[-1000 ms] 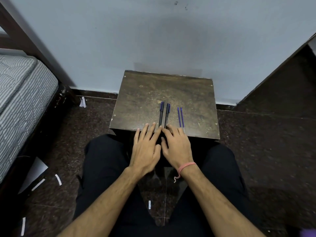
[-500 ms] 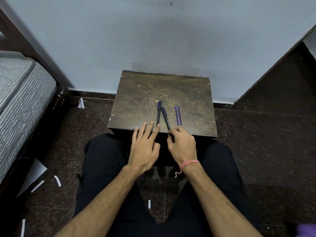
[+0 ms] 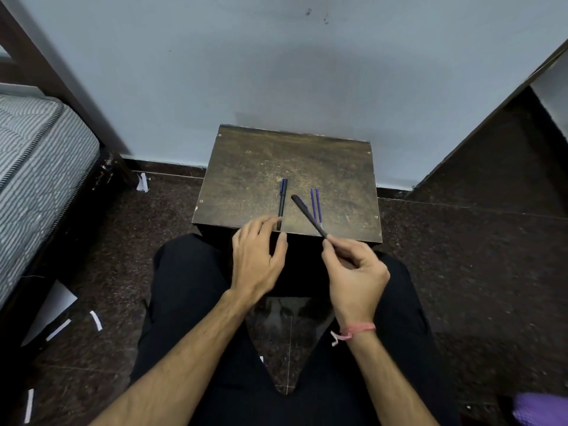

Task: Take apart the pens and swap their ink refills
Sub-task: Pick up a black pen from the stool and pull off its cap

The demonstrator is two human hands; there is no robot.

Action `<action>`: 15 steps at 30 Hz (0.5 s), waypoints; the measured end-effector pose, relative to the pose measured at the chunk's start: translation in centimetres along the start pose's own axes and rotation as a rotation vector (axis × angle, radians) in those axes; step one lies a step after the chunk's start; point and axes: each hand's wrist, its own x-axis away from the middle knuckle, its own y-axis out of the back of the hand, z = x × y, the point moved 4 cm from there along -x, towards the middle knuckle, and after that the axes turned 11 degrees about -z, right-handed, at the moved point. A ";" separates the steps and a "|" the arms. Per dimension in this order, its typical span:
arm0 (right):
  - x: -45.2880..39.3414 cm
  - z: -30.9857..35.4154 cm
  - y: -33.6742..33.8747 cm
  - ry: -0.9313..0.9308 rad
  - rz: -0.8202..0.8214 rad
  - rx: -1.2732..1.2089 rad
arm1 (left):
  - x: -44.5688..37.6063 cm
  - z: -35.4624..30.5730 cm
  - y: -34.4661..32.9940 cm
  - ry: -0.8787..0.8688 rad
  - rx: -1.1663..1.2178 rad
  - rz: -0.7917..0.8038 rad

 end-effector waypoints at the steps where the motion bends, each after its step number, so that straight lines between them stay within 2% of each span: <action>1: 0.9 0.0 -0.1 -0.025 0.045 -0.025 | -0.1 -0.4 0.3 0.042 0.074 -0.018; 4: 3.3 -0.2 -1.1 -0.042 0.201 -0.011 | 0.2 -1.0 0.2 0.366 0.585 0.114; 9: 4.3 -1.4 -3.0 -0.119 0.412 0.075 | 0.7 -0.3 -0.1 0.665 0.893 0.146; 10: 4.2 -1.4 -3.2 -0.122 0.439 0.074 | 0.8 -0.2 -0.2 0.677 0.905 0.165; 12: 3.6 -1.3 -3.4 -0.145 0.394 0.052 | 1.1 0.1 0.0 0.614 0.815 0.230; 15: 2.0 -1.8 -3.3 -0.287 0.324 -0.009 | 2.2 -0.1 0.2 0.366 0.567 0.385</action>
